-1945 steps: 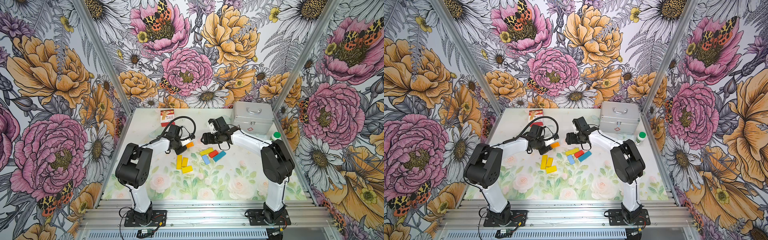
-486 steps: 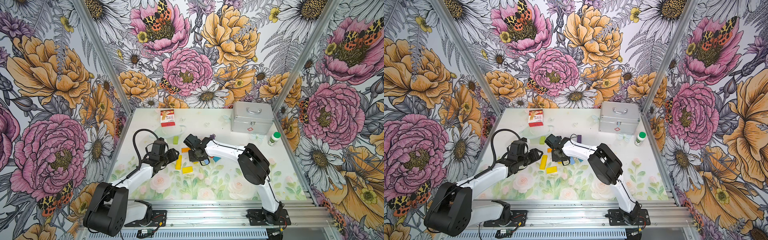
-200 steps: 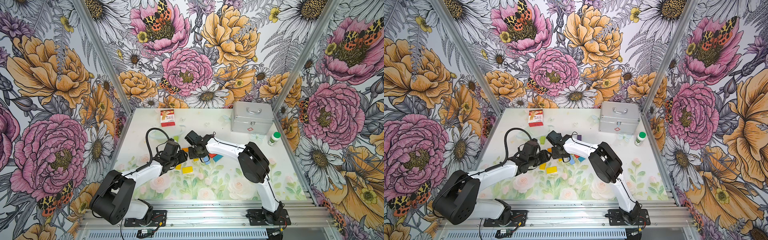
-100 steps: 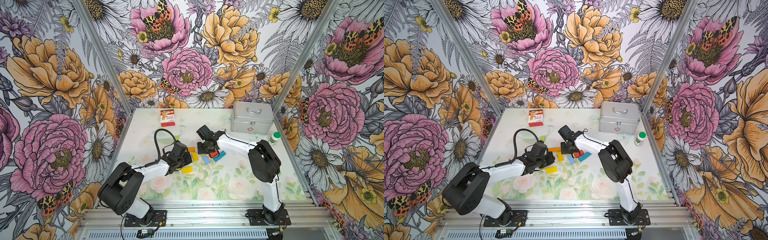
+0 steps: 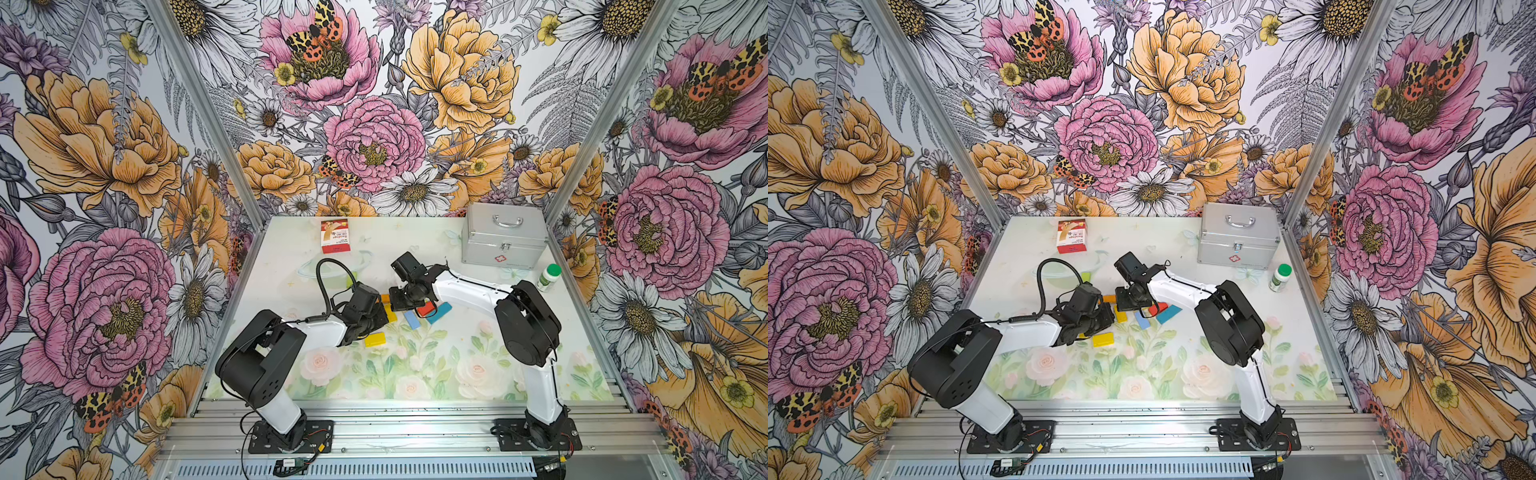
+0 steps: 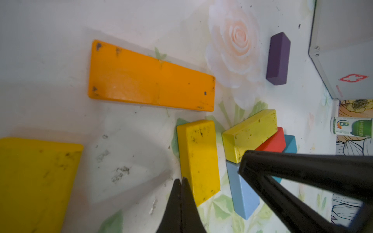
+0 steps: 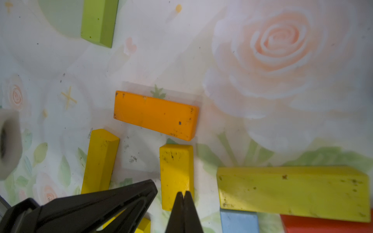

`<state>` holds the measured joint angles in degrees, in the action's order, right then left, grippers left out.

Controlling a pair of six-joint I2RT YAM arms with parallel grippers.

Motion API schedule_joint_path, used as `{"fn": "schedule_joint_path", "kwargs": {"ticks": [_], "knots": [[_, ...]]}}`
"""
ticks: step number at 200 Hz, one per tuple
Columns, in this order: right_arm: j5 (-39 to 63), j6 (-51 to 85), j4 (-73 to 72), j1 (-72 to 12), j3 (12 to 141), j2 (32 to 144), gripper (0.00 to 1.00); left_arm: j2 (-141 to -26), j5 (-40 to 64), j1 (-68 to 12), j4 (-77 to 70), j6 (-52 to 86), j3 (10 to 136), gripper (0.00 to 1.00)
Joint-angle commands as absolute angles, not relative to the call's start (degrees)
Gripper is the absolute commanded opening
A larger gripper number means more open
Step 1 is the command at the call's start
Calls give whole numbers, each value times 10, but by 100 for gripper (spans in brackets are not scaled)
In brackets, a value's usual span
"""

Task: Assemble the letter p with building blocks
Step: Assemble the building block at the center of the board.

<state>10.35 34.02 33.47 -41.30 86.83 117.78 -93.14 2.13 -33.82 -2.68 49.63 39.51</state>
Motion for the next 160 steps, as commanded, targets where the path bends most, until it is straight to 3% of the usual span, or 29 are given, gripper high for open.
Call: {"fn": "schedule_joint_path", "kwargs": {"ticks": [1,160], "knots": [[103,353,318,-416,857,1189,0,-934,26,-331,-48,505,399,0],[129,379,258,-418,804,1205,0,-948,62,-315,-74,512,380,0]]}}
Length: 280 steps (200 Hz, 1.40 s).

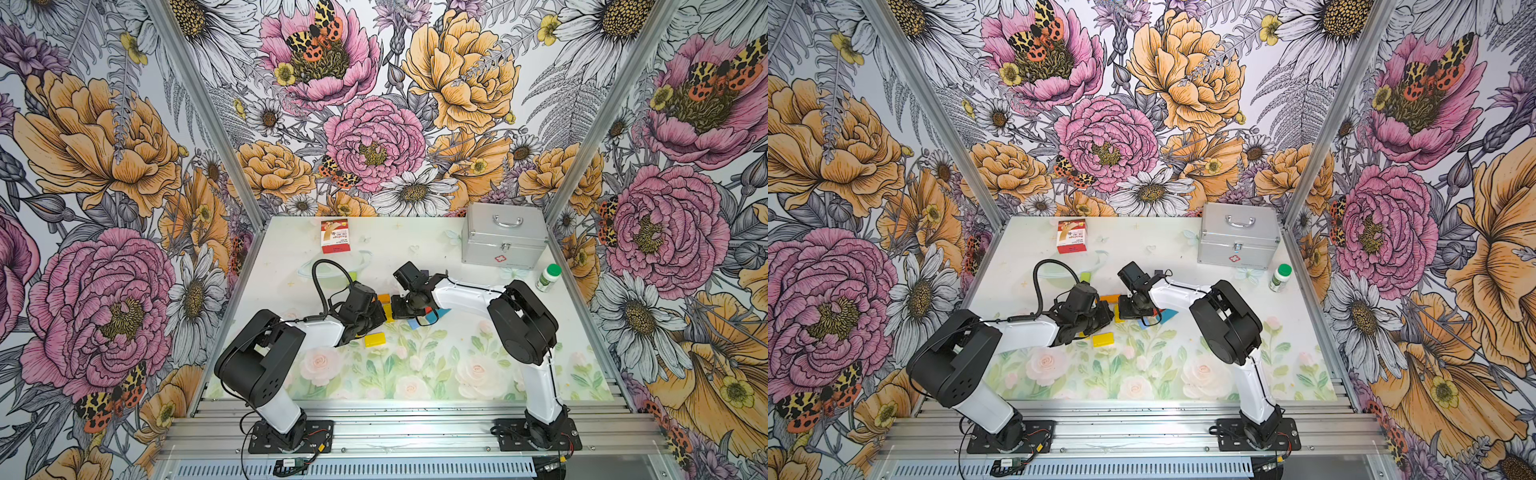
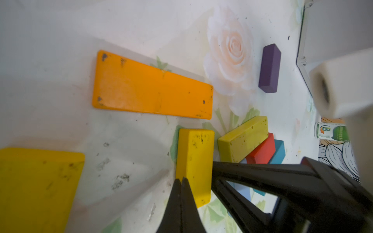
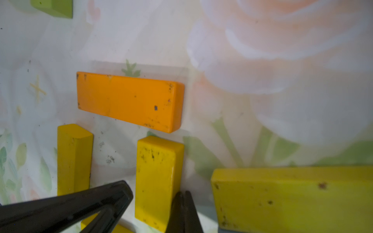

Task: Assemble the letter p with building blocks
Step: Assemble the building block at the center of the board.

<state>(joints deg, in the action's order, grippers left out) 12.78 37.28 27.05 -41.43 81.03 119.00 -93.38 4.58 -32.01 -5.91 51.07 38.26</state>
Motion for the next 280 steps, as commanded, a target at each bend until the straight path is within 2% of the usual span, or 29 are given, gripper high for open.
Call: {"fn": "schedule_joint_path", "kwargs": {"ticks": [1,280], "knots": [[129,379,259,-418,804,1205,0,-948,62,-315,-74,512,380,0],[133,384,258,-404,812,1226,0,-974,79,-297,-73,503,403,0]]}}
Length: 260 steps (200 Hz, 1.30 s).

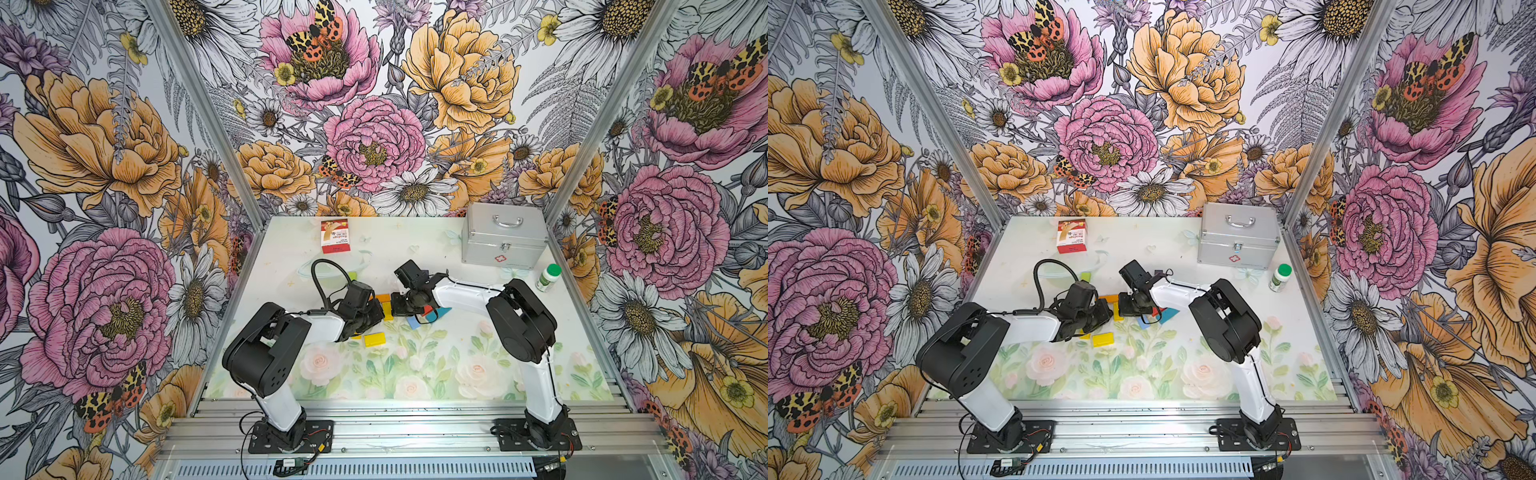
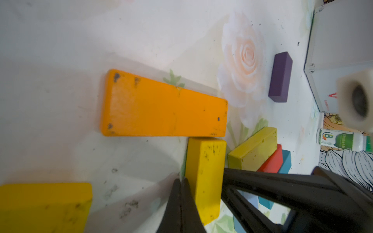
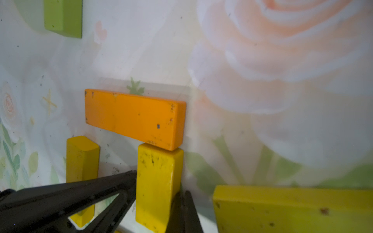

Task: Assemble the letter p with building blocks
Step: Assemble the building block at the center of the board.

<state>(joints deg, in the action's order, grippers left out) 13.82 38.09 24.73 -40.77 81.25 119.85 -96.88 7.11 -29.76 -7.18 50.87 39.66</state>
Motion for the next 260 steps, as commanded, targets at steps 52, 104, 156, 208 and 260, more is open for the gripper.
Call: {"fn": "schedule_joint_path", "kwargs": {"ticks": [52,104,156,208,260], "knots": [[133,384,259,-404,809,1224,0,-971,76,-294,-74,505,401,0],[133,385,258,-404,811,1226,0,-958,72,-289,-74,504,394,0],[118,389,259,-402,798,1211,0,-934,59,-274,-74,499,381,0],[96,363,251,-401,786,1139,0,-833,22,-268,-78,462,366,0],[74,342,238,-396,788,1059,27,-782,-82,-258,29,336,423,47]]}}
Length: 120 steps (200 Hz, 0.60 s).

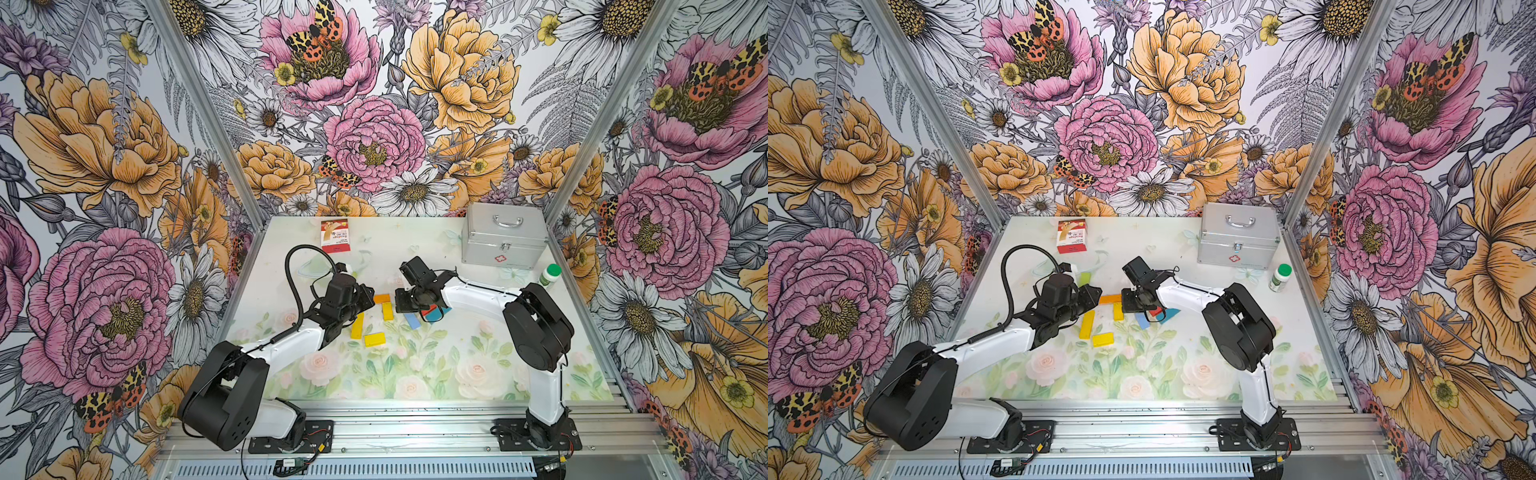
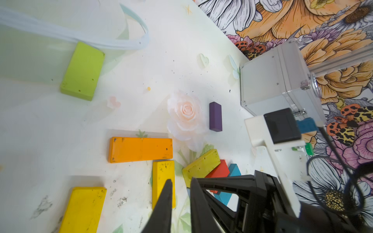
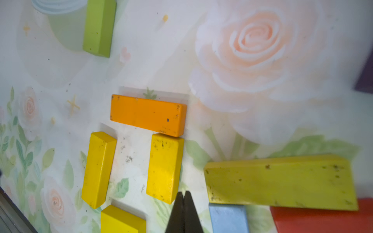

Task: Assemble the letter p with building blocks
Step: Assemble the building block at the center of the board, then pick up the building block from the center of the board.

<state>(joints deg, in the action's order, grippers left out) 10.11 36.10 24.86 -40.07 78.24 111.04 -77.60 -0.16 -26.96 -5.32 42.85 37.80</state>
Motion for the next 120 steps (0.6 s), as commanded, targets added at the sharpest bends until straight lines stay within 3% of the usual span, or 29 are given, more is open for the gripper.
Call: {"fn": "schedule_joint_path", "kwargs": {"ticks": [1,22,47,81,120], "knots": [[74,342,238,-396,788,1058,28,-783,-83,-258,34,333,426,47],[64,335,238,-391,781,1030,52,-838,-90,-233,101,265,488,50],[69,330,238,-379,768,1006,67,-899,-52,-192,123,219,541,56],[66,331,238,-368,740,982,77,-974,15,-140,137,197,602,60],[60,333,238,-363,719,966,78,-1036,28,-132,146,188,653,59]]}}
